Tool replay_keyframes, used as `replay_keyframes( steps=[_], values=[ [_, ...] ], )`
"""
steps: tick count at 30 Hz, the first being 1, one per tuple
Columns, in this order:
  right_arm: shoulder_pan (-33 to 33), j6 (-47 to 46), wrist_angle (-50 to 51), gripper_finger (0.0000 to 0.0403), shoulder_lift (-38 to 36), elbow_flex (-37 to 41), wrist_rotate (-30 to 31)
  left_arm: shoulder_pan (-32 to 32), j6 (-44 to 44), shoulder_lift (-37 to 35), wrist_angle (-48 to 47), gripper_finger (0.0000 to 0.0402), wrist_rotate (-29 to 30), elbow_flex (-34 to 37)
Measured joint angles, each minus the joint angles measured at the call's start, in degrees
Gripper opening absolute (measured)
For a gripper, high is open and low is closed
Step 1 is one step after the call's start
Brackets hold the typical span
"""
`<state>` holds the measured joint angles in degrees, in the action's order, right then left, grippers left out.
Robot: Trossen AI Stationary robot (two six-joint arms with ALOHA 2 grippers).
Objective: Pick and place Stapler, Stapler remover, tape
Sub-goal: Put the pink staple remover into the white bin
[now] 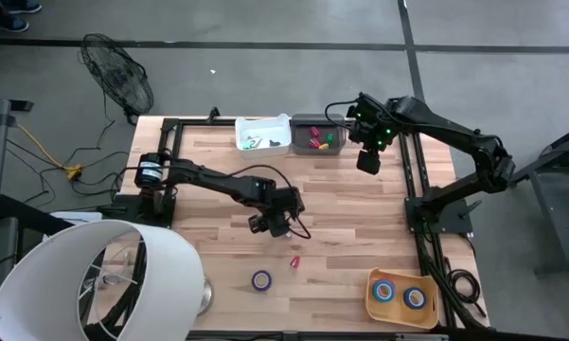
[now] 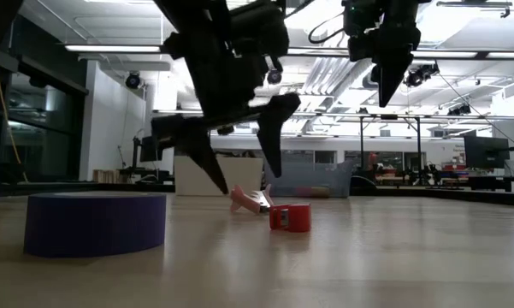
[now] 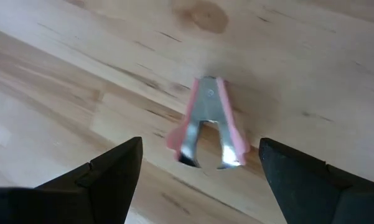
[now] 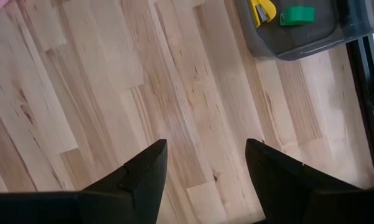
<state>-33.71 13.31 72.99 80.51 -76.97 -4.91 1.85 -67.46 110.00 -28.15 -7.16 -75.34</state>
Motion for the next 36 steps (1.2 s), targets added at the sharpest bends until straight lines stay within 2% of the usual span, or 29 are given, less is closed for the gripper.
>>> replay_keyframes(
  steps=[15, 25, 36],
  values=[
    [0.0, -1.9, -0.4, 0.0209, 0.0, 0.0, 0.0, -0.1, 0.2, 3.4, 1.6, 0.0317, -0.7, -0.1],
    [0.0, -1.9, -0.8, 0.0209, 0.0, 0.0, 0.0, -2.0, 2.3, 4.7, 1.3, 0.0313, -5.9, -0.2],
    [0.0, -1.8, -1.2, 0.0209, 0.0, 0.0, 0.0, -1.9, 2.2, 4.9, 1.2, 0.0228, -8.6, -0.1]
  ],
)
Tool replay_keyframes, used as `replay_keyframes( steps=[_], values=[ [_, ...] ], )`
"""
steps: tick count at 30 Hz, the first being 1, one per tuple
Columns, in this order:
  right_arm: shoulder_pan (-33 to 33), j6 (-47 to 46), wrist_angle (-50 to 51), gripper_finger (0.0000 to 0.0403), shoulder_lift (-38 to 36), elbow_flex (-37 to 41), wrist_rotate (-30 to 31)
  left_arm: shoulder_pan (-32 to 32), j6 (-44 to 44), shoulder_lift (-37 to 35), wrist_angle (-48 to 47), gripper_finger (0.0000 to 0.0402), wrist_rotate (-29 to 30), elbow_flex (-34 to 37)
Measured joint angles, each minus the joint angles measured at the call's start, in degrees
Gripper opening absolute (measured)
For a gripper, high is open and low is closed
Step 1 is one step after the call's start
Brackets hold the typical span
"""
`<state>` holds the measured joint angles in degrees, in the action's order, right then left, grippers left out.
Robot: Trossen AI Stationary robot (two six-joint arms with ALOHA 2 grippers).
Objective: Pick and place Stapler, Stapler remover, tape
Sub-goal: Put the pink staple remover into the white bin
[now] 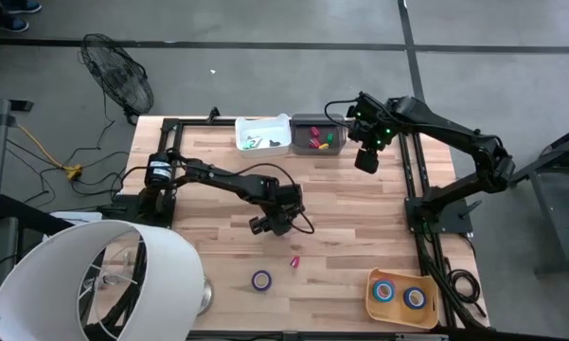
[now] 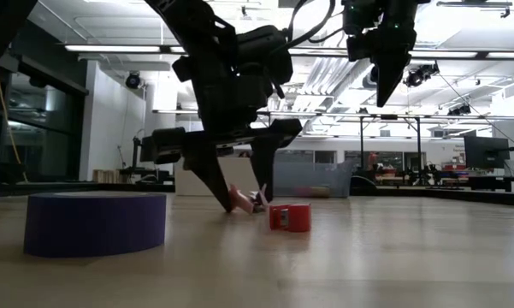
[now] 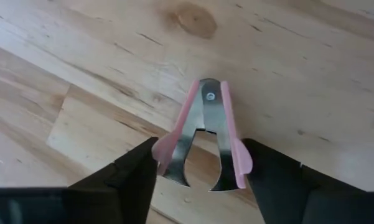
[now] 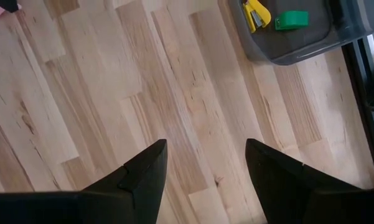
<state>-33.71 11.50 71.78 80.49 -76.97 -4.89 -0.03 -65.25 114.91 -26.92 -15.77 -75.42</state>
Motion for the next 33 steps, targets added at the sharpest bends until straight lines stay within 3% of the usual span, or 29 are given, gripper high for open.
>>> replay_keyframes(
  steps=[18, 23, 27, 33],
  values=[
    [0.0, 1.1, -0.1, 0.0209, 0.0, 0.0, 0.4, 0.0, 5.4, 0.1, 0.0, 0.0106, -0.3, 0.1],
    [0.0, 1.5, -0.1, 0.0209, 0.0, 0.0, 0.4, 0.0, 10.3, 0.1, 0.1, 0.0094, 0.0, 0.0],
    [0.0, 1.8, -0.1, 0.0209, 0.0, 0.0, 0.4, 0.1, 14.9, 0.2, -4.2, 0.01, 4.4, -2.8],
    [0.0, 2.6, -0.2, 0.0209, 0.0, 0.0, 0.4, 0.0, 21.1, 0.3, -12.9, 0.01, 16.6, -9.8]
  ],
)
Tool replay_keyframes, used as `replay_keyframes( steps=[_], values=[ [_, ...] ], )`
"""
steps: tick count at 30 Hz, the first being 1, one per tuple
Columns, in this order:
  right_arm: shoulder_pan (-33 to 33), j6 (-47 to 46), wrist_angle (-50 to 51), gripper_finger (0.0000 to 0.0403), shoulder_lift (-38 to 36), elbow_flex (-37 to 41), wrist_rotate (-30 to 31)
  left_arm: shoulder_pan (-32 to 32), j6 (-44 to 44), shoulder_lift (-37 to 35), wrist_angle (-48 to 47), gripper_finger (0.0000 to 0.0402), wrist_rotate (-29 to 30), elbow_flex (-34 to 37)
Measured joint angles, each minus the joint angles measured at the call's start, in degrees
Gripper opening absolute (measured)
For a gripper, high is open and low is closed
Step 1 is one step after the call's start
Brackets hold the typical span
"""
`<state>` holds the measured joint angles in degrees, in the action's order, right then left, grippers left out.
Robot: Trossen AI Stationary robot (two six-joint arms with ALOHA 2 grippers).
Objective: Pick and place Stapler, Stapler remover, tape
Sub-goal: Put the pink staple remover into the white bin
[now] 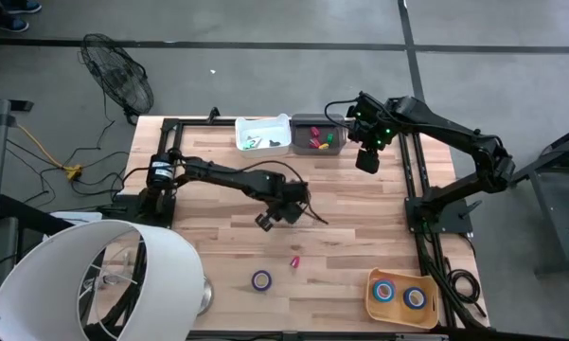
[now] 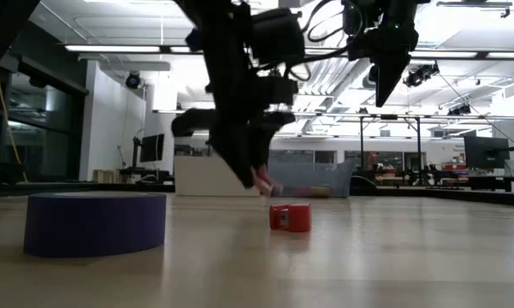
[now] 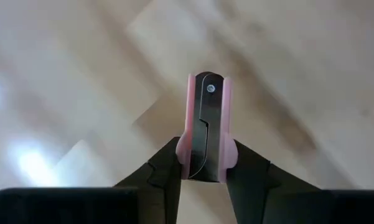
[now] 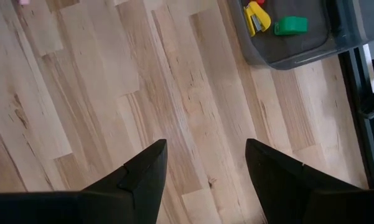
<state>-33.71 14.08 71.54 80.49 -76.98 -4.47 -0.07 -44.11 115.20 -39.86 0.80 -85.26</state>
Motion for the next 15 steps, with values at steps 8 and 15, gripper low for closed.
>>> replay_keyframes(
  steps=[8, 15],
  values=[
    [0.0, 0.6, -1.6, 0.0209, 0.0, 0.0, 0.0, -2.3, 7.4, 0.0, -11.0, 0.01, 15.5, -7.5],
    [0.0, 1.0, -2.5, 0.0209, 0.0, 0.0, 0.0, -7.6, 16.0, -0.1, -16.5, 0.01, 21.8, -9.7]
  ],
)
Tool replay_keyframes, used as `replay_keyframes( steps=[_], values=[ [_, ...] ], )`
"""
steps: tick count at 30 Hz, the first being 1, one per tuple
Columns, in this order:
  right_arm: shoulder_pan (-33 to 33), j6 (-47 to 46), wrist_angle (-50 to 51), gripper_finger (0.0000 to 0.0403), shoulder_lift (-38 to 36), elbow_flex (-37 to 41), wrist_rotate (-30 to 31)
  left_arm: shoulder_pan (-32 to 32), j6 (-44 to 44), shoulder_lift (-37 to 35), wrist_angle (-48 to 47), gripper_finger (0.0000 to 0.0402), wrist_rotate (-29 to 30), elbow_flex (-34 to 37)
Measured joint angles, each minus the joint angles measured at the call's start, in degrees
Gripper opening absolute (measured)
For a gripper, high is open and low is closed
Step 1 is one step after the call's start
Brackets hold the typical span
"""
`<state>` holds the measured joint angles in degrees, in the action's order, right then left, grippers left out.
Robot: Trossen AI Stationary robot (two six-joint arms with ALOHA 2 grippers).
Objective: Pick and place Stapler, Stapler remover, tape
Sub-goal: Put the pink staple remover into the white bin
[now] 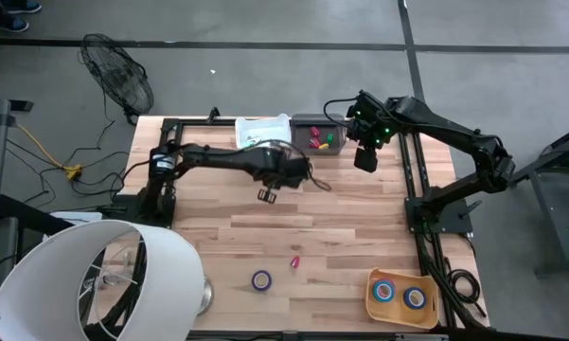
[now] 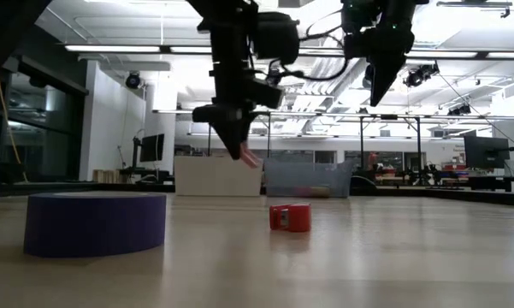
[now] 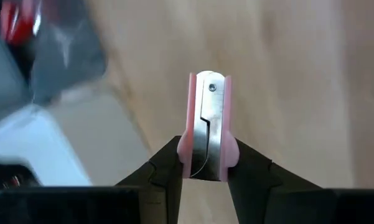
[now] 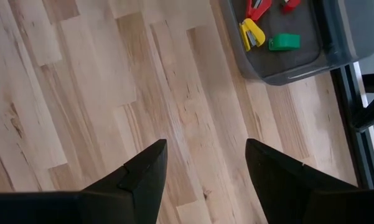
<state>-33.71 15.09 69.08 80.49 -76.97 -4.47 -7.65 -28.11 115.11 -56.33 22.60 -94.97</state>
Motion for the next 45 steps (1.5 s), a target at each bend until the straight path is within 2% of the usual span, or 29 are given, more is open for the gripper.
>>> replay_keyframes(
  steps=[5, 10, 20, 27, 33, 45],
  values=[
    [0.0, 0.0, -0.3, 0.0209, 0.0, 0.0, 0.0, -4.9, 7.1, 0.0, -1.9, 0.01, 0.4, -0.3],
    [0.0, -0.1, -0.4, 0.0209, 0.0, 0.0, 0.0, -9.1, 10.1, -0.1, -2.2, 0.0101, -1.7, -0.3],
    [0.0, -1.2, -1.7, 0.0209, 0.0, 0.0, 0.0, -14.3, 8.9, -2.1, -2.0, 0.0101, -6.8, -0.4],
    [0.0, -2.2, -4.0, 0.0209, 0.0, 0.0, 0.0, -17.9, 7.4, -4.1, -1.4, 0.0101, -3.3, -0.4],
    [-0.1, -2.6, -5.7, 0.0209, 0.0, 0.0, 0.0, -22.1, 9.5, -3.6, 0.1, 0.0101, -3.0, -0.4],
    [-0.1, -4.6, -9.9, 0.0209, 0.0, 0.0, 0.1, -30.6, 18.6, -3.6, 1.8, 0.0101, -13.1, -0.4]
  ],
)
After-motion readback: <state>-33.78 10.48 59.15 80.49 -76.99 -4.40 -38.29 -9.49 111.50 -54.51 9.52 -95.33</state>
